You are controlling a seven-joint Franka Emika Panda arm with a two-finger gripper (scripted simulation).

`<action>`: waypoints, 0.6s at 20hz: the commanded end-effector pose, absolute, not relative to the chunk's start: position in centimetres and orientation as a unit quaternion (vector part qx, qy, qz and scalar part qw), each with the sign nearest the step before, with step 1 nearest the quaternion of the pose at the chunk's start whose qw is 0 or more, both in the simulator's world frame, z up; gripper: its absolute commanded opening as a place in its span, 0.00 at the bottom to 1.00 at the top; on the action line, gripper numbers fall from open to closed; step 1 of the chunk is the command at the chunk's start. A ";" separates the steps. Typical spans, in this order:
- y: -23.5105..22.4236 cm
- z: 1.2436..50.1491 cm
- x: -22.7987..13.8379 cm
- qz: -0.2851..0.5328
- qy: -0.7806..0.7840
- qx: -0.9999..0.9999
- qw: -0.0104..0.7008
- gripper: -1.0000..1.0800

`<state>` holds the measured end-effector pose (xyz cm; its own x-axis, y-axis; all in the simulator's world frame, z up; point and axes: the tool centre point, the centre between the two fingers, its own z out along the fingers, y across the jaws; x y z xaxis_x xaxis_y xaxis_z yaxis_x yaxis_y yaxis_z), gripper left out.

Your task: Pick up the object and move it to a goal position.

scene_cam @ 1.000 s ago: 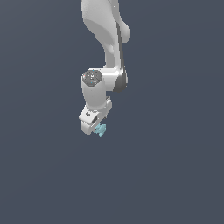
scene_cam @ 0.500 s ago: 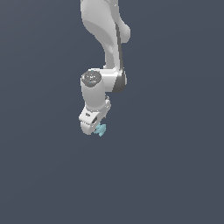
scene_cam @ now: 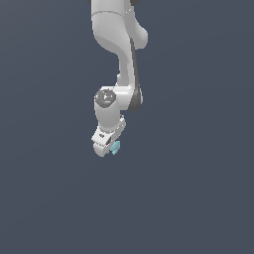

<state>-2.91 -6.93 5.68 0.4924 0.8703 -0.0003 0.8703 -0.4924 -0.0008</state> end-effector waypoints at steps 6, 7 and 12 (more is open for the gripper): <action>-7.0 4.3 -2.8 0.000 -0.504 -0.864 0.000 0.00; -7.0 4.3 -2.8 0.000 -0.504 -0.864 0.000 0.00; -7.0 4.3 -2.8 0.000 -0.504 -0.864 0.000 0.00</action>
